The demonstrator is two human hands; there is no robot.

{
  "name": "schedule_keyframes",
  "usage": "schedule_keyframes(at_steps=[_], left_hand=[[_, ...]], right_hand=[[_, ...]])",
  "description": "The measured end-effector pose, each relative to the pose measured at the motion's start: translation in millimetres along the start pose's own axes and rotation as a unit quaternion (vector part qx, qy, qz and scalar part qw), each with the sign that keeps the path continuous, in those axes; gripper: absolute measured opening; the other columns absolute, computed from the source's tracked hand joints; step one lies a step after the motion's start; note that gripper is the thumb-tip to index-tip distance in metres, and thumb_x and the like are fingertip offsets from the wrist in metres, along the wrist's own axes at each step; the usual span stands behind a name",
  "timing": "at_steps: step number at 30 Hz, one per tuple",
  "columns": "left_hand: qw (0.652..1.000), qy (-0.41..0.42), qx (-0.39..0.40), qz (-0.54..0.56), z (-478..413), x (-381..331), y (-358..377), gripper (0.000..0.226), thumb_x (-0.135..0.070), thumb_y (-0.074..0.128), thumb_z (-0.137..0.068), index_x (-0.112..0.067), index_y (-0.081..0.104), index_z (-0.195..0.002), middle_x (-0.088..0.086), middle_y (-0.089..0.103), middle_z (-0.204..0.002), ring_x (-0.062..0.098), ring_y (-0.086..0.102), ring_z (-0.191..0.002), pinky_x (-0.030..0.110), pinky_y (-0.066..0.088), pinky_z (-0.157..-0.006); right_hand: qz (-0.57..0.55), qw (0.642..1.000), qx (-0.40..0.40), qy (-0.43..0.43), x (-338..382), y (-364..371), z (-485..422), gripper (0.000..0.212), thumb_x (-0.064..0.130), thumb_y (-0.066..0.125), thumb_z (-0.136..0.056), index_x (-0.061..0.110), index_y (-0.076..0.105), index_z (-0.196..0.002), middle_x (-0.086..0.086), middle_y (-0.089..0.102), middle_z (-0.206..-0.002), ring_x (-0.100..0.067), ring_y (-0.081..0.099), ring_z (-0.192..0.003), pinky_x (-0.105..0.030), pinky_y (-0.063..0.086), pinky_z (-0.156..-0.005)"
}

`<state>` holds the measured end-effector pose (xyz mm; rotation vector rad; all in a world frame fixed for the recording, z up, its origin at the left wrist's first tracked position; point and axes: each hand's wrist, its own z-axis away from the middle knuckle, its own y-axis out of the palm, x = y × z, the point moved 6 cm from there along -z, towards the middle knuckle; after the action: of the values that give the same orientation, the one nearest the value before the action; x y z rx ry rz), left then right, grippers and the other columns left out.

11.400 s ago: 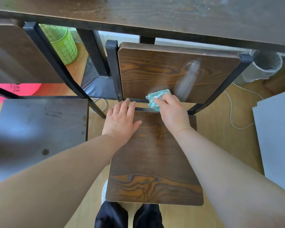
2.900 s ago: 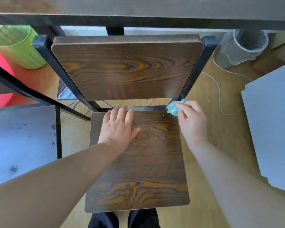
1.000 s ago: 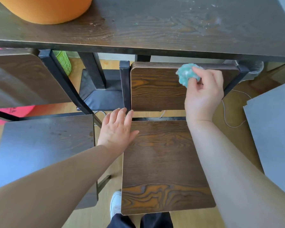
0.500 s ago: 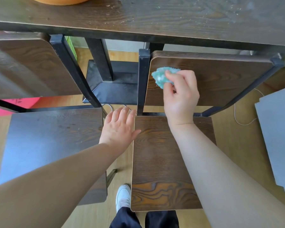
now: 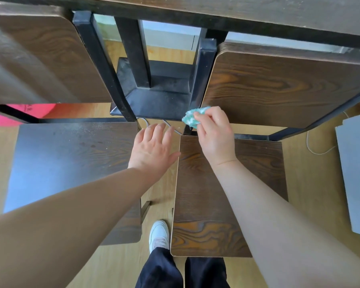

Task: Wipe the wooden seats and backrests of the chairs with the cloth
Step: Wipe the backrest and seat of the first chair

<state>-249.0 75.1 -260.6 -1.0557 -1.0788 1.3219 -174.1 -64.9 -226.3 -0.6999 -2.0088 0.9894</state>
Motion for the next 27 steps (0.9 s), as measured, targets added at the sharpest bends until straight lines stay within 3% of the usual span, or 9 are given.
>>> schedule_keyframes(at_steps=[3,6,9,14,19,24,27], left_hand=[[1.000,-0.004,0.016,0.004,2.6,0.9,5.8,0.074,-0.060,0.041,-0.093,-0.017,0.022,-0.150,0.008,0.030,-0.152,0.029,0.028,-0.138,0.042,0.023,-0.114],[1.000,-0.014,0.025,0.011,7.9,-0.4,7.0,0.073,-0.059,0.041,-0.092,-0.017,0.024,-0.150,0.007,0.031,-0.151,0.029,0.029,-0.138,0.043,0.024,-0.113],[0.999,-0.016,0.029,0.012,14.8,-7.7,4.1,0.073,-0.060,0.042,-0.091,-0.018,0.026,-0.149,0.007,0.034,-0.149,0.029,0.032,-0.136,0.042,0.026,-0.112],[0.999,0.001,0.038,0.009,20.6,-34.6,0.7,0.074,-0.061,0.042,-0.091,-0.016,0.029,-0.149,0.008,0.035,-0.150,0.030,0.034,-0.136,0.043,0.027,-0.112],[0.999,0.014,0.050,-0.004,14.2,-76.4,4.7,0.075,-0.062,0.034,-0.093,-0.019,0.018,-0.152,0.006,0.029,-0.151,0.027,0.027,-0.139,0.041,0.024,-0.114],[0.997,0.032,0.064,-0.004,7.8,-130.6,14.1,0.075,-0.063,0.031,-0.094,-0.021,0.011,-0.153,0.004,0.023,-0.153,0.026,0.021,-0.141,0.039,0.020,-0.115],[0.996,0.047,0.073,0.002,8.8,-163.2,22.5,0.073,-0.061,0.033,-0.095,-0.021,0.013,-0.152,0.004,0.021,-0.155,0.026,0.020,-0.142,0.041,0.019,-0.116]], right_hand=[[0.003,0.997,0.071,0.011,-9.3,21.3,16.2,0.018,0.002,0.061,-0.087,0.003,0.069,-0.103,-0.011,0.059,-0.096,-0.027,0.057,-0.088,-0.036,0.051,-0.074],[-0.023,0.982,0.154,0.109,-27.8,30.0,36.7,0.022,0.010,0.053,-0.092,0.011,0.069,-0.108,-0.004,0.056,-0.104,-0.019,0.053,-0.093,-0.036,0.052,-0.080],[-0.032,0.975,0.131,0.179,-41.2,8.5,56.2,0.020,0.008,0.062,-0.092,0.010,0.069,-0.110,-0.003,0.057,-0.111,-0.018,0.059,-0.101,-0.023,0.050,-0.089],[-0.058,0.954,0.107,0.275,-75.3,-38.2,88.3,0.028,0.010,0.066,-0.090,0.014,0.068,-0.117,-0.001,0.057,-0.118,-0.014,0.058,-0.106,-0.014,0.046,-0.088],[-0.020,0.948,0.097,0.304,-128.1,-81.4,123.4,0.028,0.008,0.065,-0.090,0.013,0.069,-0.117,-0.003,0.060,-0.116,-0.015,0.061,-0.102,-0.019,0.051,-0.084],[0.003,0.937,0.109,0.333,-182.4,-99.1,152.9,0.027,0.003,0.062,-0.089,0.013,0.071,-0.112,-0.004,0.059,-0.111,-0.020,0.061,-0.094,-0.019,0.043,-0.078],[0.008,0.938,0.138,0.319,-200.5,-93.4,169.8,0.027,0.003,0.062,-0.088,0.013,0.071,-0.111,-0.004,0.059,-0.110,-0.022,0.061,-0.092,-0.027,0.052,-0.076]])
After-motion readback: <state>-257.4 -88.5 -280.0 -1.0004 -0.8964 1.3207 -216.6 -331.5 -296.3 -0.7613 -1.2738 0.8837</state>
